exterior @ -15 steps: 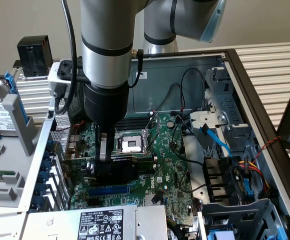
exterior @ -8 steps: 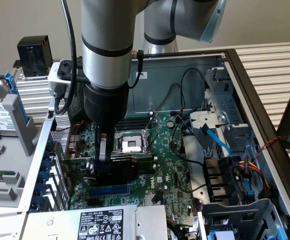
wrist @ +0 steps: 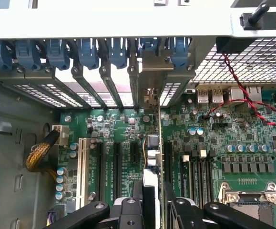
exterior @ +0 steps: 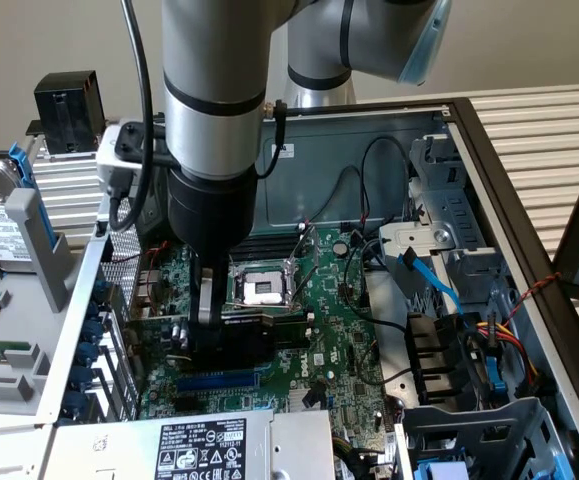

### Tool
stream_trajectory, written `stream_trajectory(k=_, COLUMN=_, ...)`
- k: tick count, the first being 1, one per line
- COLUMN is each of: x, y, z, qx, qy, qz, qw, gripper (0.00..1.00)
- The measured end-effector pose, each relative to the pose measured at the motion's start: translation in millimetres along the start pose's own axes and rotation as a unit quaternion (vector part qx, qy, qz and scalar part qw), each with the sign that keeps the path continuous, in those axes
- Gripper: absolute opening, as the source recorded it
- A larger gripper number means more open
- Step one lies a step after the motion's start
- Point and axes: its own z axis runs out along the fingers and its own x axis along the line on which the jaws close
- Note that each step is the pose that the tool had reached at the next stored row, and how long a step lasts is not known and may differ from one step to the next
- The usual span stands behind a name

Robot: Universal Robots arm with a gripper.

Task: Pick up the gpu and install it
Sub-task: 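Insert the gpu into the slot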

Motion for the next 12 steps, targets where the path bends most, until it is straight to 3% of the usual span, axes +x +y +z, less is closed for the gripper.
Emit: stream_trajectory(k=12, x=-0.1, y=-0.3, z=5.1, qx=0.0001, qy=-0.0001, qz=0.0, qw=1.0, gripper=0.27)
